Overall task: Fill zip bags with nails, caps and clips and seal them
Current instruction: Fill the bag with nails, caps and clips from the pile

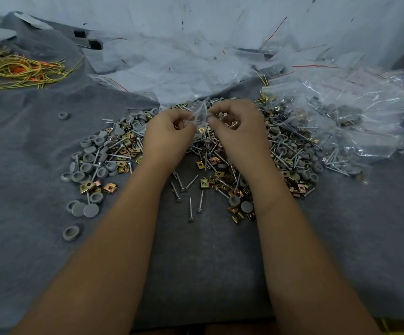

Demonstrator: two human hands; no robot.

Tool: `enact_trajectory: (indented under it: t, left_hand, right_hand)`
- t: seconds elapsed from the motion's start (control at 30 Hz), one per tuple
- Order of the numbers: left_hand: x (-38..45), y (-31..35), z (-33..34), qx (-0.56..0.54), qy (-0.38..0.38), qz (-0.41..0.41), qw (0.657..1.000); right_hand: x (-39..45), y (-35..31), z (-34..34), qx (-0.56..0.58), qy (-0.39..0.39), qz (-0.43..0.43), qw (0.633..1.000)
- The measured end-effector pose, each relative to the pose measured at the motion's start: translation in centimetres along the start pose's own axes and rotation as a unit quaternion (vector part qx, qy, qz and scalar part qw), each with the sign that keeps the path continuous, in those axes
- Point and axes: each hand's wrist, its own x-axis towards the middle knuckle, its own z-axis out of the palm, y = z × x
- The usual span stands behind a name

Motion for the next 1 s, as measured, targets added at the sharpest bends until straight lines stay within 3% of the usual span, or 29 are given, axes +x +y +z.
enact_trajectory:
  t: [0.17, 0.3, 0.47, 0.6, 0.7, 0.83, 1.0]
  left_hand:
    - [0.0, 0.1, 0.0, 0.012, 0.007, 0.04, 0.999]
    - [0.1, 0.0, -0.2, 0.044, 0.093, 0.05, 0.993]
    - [0.1, 0.0, -0.3, 0.033, 0.098, 0.056, 0.993]
    - [0.1, -0.1, -0.1, 0.047, 0.095, 0.05, 0.993]
    - [0.0, 0.0, -0.1, 0.059, 0.079, 0.043, 0.994]
    - [-0.1, 0.0, 0.0, 0.081, 0.051, 0.035, 0.995]
    - [-0.1, 0.0, -0.1, 0.077, 0.046, 0.026, 0.996]
  right_hand:
    - [-0.1, 0.1, 1.4, -0.041, -0.052, -0.006, 0.998]
    - [0.1, 0.5, 1.6, -0.108, -0.029, -0.02, 0.994]
    - [0.0, -0.1, 1.1, -0.039, -0.02, -0.02, 0.999]
    - [0.1, 0.0, -0.6, 0.018, 0.054, 0.032, 0.998]
    - [0.2, 0.9, -2.0, -0.023, 0.1, 0.085, 0.991]
    - [0.1, 1.4, -2.7, -0.125, -0.014, 0.156, 0.98]
    - [-0.1, 1.0, -2.4, -0.252, -0.11, 0.129, 0.953]
